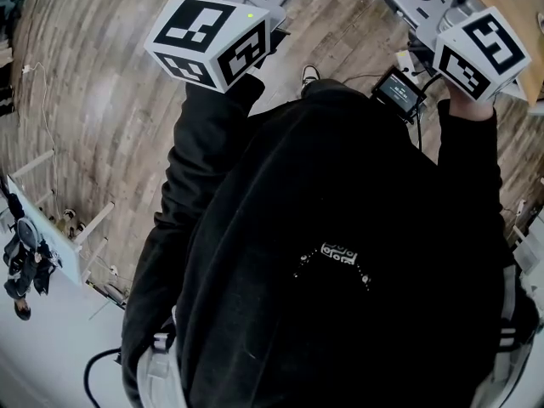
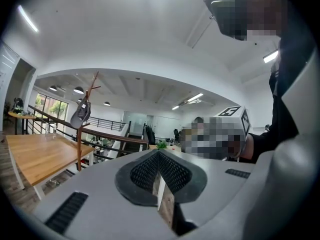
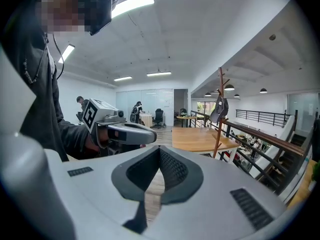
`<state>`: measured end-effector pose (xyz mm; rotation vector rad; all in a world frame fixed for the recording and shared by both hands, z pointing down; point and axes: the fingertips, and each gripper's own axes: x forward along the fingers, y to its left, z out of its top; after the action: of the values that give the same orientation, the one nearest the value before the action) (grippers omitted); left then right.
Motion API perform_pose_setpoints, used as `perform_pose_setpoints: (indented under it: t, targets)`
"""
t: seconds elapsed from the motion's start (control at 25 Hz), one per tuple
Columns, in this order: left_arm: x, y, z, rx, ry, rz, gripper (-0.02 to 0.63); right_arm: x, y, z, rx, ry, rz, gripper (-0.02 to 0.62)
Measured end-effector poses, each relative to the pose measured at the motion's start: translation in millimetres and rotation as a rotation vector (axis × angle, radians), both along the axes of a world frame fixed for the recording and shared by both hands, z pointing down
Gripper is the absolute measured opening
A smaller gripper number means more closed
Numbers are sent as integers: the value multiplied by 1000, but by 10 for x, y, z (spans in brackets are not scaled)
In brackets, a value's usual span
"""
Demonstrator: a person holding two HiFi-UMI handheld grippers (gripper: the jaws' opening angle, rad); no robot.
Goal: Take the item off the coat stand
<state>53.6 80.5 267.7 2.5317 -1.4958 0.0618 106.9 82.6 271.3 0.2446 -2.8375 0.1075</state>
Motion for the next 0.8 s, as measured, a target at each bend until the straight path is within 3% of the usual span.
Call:
perform_pose_setpoints:
  t: [0.32, 0.56, 0.8]
  targets:
    - [51, -378, -119, -19, -5, -15, 4, 41, -411, -103, -35, -12, -1, 17]
    - [183, -606, 169, -47, -27, 2, 4, 169, -628, 208, -49, -12, -12, 17]
    - [57, -728, 193, -44, -23, 13, 3, 83, -743, 220, -49, -21, 11, 17]
